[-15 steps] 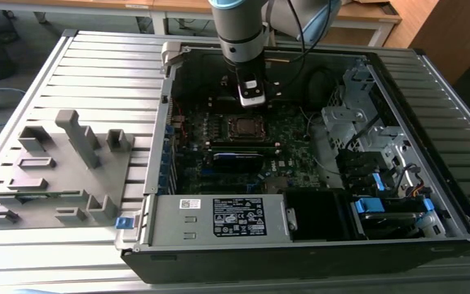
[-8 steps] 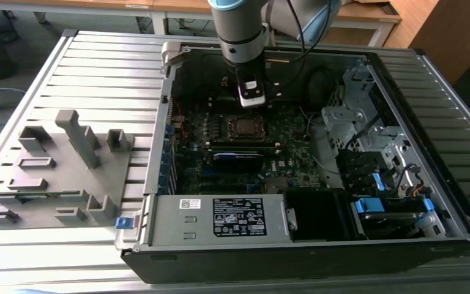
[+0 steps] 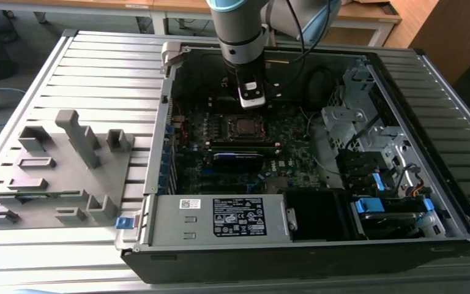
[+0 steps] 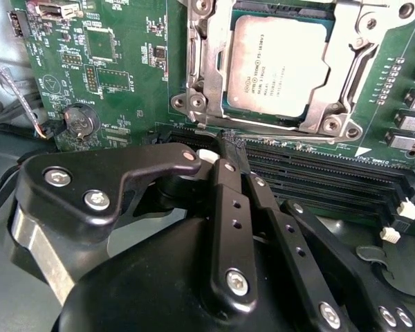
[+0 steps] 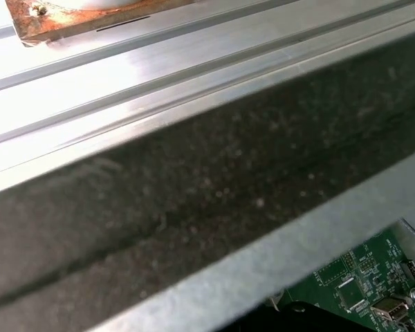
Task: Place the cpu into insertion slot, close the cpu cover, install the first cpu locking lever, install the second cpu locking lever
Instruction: 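Install the first cpu locking lever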
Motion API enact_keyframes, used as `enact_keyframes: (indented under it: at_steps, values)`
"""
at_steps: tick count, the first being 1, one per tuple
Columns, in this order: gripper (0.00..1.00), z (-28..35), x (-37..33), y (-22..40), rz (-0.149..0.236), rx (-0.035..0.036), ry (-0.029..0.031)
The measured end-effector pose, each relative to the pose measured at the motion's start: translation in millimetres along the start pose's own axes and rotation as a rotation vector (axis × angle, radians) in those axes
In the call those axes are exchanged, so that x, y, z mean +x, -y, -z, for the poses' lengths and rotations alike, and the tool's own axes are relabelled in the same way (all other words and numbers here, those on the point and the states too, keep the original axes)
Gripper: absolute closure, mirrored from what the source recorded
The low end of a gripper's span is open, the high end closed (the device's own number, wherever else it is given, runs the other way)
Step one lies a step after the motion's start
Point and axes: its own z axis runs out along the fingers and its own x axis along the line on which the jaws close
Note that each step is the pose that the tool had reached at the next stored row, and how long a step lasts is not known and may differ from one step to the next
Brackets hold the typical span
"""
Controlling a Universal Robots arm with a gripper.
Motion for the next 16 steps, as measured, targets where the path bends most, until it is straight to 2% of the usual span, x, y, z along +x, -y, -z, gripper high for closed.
enact_keyframes:
  at_steps: [11,16]
  values:
    - [0.9,-1.2,-3.6,-1.6,0.0,0.0,0.0001]
    - [0.9,-1.1,-4.0,-1.1,0.002,0.0047,0.0021]
